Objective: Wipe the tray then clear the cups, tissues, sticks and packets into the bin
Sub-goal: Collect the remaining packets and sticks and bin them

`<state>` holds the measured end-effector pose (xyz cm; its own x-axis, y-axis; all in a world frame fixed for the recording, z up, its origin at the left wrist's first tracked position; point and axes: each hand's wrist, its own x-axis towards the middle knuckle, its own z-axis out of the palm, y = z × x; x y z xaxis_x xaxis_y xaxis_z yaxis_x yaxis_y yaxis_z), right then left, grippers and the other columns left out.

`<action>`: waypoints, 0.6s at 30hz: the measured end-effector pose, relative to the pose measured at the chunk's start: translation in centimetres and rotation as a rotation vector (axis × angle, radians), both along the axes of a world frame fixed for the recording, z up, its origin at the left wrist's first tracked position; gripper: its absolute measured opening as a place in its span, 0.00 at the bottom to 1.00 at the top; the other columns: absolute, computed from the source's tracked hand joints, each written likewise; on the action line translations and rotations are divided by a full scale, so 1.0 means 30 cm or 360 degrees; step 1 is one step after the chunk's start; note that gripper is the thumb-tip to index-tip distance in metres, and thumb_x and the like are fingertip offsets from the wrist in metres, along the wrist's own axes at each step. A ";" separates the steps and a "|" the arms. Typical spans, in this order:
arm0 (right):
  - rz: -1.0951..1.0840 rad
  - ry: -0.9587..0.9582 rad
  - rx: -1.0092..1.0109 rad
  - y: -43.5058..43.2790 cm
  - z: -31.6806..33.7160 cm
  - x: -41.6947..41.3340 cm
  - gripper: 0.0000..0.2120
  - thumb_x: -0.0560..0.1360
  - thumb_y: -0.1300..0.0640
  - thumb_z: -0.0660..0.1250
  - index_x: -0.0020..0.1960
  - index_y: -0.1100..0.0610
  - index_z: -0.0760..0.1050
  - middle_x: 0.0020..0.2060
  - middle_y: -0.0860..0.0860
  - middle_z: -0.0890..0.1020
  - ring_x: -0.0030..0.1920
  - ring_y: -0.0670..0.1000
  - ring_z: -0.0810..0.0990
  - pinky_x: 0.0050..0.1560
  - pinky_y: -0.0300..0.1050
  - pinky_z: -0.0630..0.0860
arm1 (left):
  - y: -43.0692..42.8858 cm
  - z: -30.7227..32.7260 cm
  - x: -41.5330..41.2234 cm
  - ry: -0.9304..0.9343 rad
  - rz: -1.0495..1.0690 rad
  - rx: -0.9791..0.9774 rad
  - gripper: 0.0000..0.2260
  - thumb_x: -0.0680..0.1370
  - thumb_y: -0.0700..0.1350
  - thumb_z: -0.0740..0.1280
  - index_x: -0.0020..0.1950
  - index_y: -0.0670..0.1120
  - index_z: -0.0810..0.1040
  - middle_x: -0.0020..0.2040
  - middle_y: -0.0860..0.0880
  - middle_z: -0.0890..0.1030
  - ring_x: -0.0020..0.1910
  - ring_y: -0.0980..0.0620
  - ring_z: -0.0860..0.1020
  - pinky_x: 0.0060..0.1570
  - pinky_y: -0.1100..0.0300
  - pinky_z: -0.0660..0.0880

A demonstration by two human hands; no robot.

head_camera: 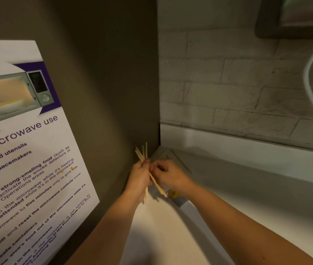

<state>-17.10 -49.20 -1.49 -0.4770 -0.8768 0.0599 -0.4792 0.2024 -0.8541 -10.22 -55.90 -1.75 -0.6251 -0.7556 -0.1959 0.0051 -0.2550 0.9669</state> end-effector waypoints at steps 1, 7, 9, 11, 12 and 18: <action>0.0022 -0.0064 0.0005 0.001 -0.001 -0.011 0.09 0.78 0.60 0.61 0.43 0.62 0.78 0.37 0.60 0.81 0.38 0.57 0.79 0.45 0.47 0.75 | -0.006 0.001 0.002 -0.0006 -0.0009 0.0040 0.10 0.83 0.42 0.54 0.47 0.42 0.72 0.35 0.46 0.75 0.31 0.54 0.74 0.32 0.64 0.76; -0.0363 0.0356 0.0375 -0.064 -0.066 -0.126 0.14 0.80 0.58 0.56 0.63 0.56 0.75 0.61 0.57 0.75 0.59 0.54 0.74 0.56 0.40 0.70 | -0.029 -0.014 0.021 -0.0249 -0.0032 -0.0049 0.13 0.83 0.46 0.55 0.39 0.46 0.69 0.33 0.49 0.68 0.31 0.54 0.66 0.33 0.61 0.61; -0.0212 0.0634 0.0659 -0.114 -0.120 -0.139 0.20 0.82 0.53 0.51 0.73 0.50 0.62 0.69 0.58 0.65 0.68 0.58 0.66 0.65 0.46 0.64 | -0.034 -0.016 0.019 -0.0244 -0.0042 -0.0061 0.14 0.83 0.46 0.54 0.38 0.46 0.68 0.31 0.48 0.67 0.30 0.54 0.64 0.32 0.60 0.60; -0.0161 0.0757 0.0782 -0.167 -0.165 -0.145 0.21 0.82 0.48 0.49 0.75 0.45 0.56 0.72 0.58 0.59 0.70 0.61 0.61 0.68 0.52 0.62 | -0.040 -0.009 0.019 -0.0177 -0.0058 0.0022 0.14 0.83 0.46 0.54 0.37 0.45 0.67 0.30 0.49 0.65 0.28 0.54 0.63 0.30 0.61 0.60; -0.0165 0.0818 0.0817 -0.185 -0.175 -0.147 0.21 0.82 0.47 0.48 0.74 0.43 0.57 0.71 0.57 0.59 0.70 0.61 0.60 0.68 0.53 0.62 | -0.040 -0.001 0.021 -0.0134 -0.0071 0.0086 0.14 0.83 0.46 0.53 0.38 0.45 0.66 0.29 0.49 0.64 0.27 0.54 0.62 0.27 0.62 0.60; -0.0269 0.1047 0.0835 -0.196 -0.170 -0.149 0.19 0.82 0.51 0.49 0.66 0.53 0.72 0.66 0.56 0.67 0.66 0.59 0.63 0.64 0.52 0.63 | -0.047 0.019 0.030 -0.0063 -0.0088 0.0149 0.14 0.83 0.46 0.53 0.38 0.45 0.66 0.28 0.50 0.62 0.21 0.56 0.61 0.20 0.66 0.57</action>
<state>-21.57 -55.08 -6.59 -0.6145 -0.7886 -0.0235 -0.7719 0.6071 -0.1889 -9.30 -57.30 -1.19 -0.6555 -0.6975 -0.2895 -0.0492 -0.3431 0.9380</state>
